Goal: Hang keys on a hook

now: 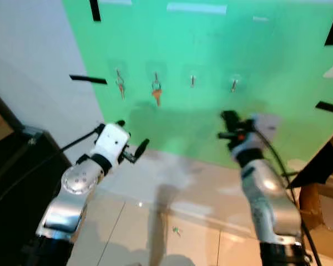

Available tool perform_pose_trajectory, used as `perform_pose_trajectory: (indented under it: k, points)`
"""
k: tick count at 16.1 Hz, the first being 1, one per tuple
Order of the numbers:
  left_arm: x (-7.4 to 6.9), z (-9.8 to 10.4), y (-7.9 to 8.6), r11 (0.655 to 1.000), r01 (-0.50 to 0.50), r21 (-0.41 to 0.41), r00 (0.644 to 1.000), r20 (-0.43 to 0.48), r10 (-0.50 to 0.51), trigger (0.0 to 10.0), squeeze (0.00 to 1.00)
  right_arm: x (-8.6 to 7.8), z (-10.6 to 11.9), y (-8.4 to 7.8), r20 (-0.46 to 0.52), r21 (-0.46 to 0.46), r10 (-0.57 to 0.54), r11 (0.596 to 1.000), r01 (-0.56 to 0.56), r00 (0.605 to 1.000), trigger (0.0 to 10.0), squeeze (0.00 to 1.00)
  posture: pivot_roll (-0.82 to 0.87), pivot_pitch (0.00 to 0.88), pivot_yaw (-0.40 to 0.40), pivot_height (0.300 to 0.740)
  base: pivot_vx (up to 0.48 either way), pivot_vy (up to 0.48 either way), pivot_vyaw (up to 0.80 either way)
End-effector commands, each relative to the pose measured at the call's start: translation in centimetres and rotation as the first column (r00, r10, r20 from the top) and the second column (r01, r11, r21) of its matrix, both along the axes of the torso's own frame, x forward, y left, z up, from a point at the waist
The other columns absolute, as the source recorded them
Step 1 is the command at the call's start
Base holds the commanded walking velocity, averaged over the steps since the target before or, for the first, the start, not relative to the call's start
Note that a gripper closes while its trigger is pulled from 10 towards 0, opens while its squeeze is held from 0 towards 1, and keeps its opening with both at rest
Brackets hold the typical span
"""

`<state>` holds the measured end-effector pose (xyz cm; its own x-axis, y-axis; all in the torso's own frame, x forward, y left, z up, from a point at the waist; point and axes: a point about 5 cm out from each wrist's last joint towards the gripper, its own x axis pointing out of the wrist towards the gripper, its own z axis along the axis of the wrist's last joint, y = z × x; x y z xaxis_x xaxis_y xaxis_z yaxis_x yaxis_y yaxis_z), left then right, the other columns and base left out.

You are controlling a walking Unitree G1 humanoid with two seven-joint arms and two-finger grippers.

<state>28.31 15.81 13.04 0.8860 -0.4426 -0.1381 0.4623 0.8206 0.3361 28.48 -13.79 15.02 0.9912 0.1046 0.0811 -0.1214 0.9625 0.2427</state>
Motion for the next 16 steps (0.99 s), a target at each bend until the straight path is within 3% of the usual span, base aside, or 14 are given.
perform_pose_trajectory:
  k: [1,7,9,11,13,16]
  points:
    - [-0.1,0.6,-0.1,0.999,0.038,-0.005,0.999,0.01,-0.038,10.0,0.16,0.3,1.4,0.0,0.047,0.086,-0.019,0.996,0.015,0.999,10.0,0.0,-0.07,0.0,0.072,0.74,0.0,0.0,0.0]
    - [-0.2,0.9,-0.6,0.994,0.111,-0.019,0.994,-0.004,-0.111,10.0,0.17,0.8,2.4,-1.6,0.051,0.217,-0.11,0.971,0.096,0.993,10.0,0.0,-0.07,0.0,0.065,0.74,0.0,0.0,0.0]
    - [-0.3,0.9,-0.6,0.993,0.115,-0.02,0.993,-0.005,-0.116,10.0,0.17,1.1,2.9,-1.7,0.07,0.218,-0.12,0.971,0.102,0.99,10.0,0.0,-0.07,0.0,0.064,0.74,0.0,0.0,0.0]
    - [-0.2,1.0,-0.7,0.992,0.122,-0.008,0.992,-0.001,-0.122,10.0,0.17,1.5,3.8,-1.5,0.121,0.122,-0.111,0.988,0.096,0.986,10.0,0.0,-0.07,0.0,0.061,0.74,0.0,0.0,0.0]
    - [-0.2,1.1,-0.7,0.992,0.128,-0.001,0.992,0.001,-0.128,10.0,0.17,1.8,4.6,-1.0,0.185,-0.042,-0.105,0.993,0.114,0.977,10.0,0.0,-0.07,0.0,0.06,0.74,0.0,0.0,0.0]
    - [-0.2,1.1,-0.7,0.992,0.13,-0.001,0.992,0.002,-0.13,10.0,0.17,2.0,5.5,-0.5,0.285,-0.234,-0.122,0.953,0.192,0.951,10.0,0.0,-0.07,0.0,0.058,0.74,0.0,0.0,0.0]
